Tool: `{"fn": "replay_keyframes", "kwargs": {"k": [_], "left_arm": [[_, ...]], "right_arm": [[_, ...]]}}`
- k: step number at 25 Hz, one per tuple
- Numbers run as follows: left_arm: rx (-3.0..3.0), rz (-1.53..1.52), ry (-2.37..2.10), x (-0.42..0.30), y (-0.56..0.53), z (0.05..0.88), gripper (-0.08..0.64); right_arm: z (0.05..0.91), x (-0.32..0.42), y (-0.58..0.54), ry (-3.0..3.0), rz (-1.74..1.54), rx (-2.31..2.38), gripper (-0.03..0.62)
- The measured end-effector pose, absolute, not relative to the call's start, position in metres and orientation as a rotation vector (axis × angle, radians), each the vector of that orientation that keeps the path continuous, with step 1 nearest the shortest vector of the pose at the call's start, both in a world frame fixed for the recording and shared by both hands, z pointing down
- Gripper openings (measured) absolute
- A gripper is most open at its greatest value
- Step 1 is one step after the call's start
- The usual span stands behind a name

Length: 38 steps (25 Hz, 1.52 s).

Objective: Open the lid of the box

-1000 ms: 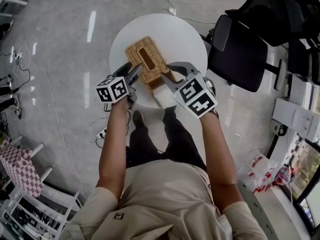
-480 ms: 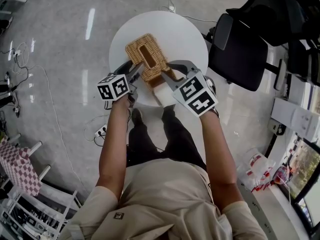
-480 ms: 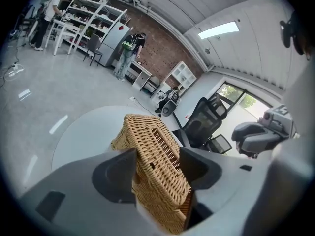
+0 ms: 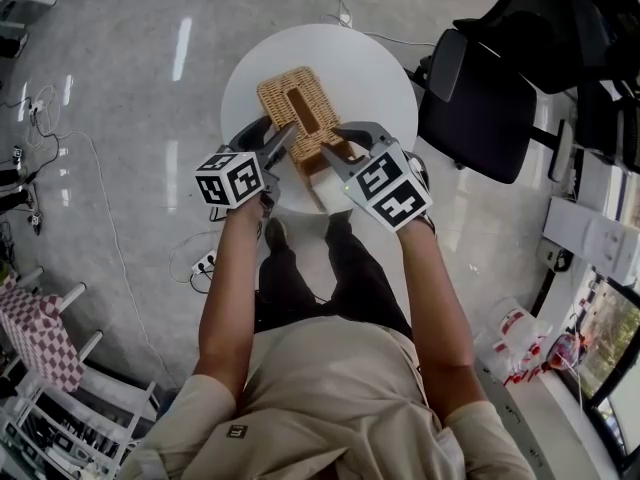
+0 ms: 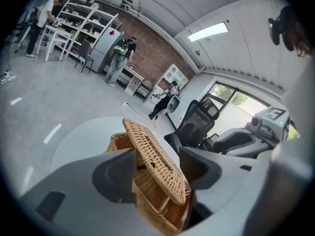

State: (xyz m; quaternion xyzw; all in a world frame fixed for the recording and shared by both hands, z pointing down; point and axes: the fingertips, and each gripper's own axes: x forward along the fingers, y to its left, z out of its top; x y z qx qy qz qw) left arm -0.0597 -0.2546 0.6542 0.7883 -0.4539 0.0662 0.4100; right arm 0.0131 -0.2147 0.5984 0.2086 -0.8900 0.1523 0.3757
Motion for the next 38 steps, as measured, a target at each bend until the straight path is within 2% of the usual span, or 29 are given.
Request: {"fn": "replay_keyframes", "kwargs": {"k": [22,25,38], "left_arm": [[2.139,0.125,-1.074,-0.010,-0.279,0.594,0.250],[2.158,0.133,-1.050,0.000,-0.283,0.590,0.250],[2.234,0.181,-1.046,-0.011,-0.288,0.558,0.224]], "right_arm": [[0.618,0.003,-0.203,-2.188,0.296,0.505,0.121],[0.625,0.014,-0.209,-2.139,0.268,0.547,0.087],[0.611,0.035,-0.217,-2.111,0.299,0.640,0.059]]}}
